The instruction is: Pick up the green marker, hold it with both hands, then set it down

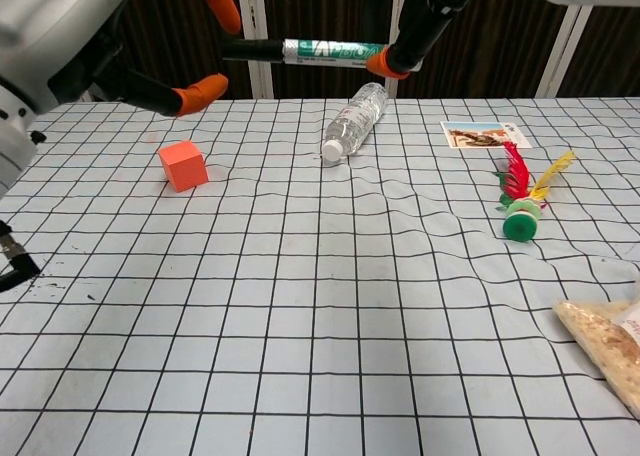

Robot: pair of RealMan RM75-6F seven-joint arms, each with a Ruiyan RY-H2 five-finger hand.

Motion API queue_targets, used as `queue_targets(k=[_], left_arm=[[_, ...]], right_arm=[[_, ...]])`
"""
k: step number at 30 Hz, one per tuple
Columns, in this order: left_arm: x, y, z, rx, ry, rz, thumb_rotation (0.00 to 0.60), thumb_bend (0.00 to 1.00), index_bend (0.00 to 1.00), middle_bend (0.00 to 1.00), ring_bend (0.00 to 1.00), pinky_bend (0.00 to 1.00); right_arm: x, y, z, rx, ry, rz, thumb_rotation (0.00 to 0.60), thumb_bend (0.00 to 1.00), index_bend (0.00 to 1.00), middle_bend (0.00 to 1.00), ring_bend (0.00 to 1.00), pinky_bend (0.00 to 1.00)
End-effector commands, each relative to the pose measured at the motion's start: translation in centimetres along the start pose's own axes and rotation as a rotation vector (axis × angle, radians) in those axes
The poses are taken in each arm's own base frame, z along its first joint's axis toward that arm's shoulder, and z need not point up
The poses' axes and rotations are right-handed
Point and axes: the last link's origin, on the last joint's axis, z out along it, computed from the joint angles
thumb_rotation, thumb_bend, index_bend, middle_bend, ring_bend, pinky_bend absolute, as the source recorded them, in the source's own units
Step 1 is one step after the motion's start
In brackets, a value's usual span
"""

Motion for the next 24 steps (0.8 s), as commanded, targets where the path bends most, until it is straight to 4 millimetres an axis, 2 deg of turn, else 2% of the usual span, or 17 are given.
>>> queue_targets(k=[1,24], left_arm=[[-0.2,0.2,0.2,-0.005,0.004,0.001,0.600,0.43,0.46,0.26,0.00,0.13],[-1.1,0.8,1.3,-0.018,0.042,0.014,0.600,0.45,0.50,0.28,0.00,0.13]], right_arm=[[0.0,0.1,0.0,-0.001,-0.002,0.002,0.600,0.57,0.76,0.19,0.25,0.19],[0.0,0.7,-0.1,0.005,-0.014,0.024,0.600,0.57,0.77,0.19,0.25,0.19]])
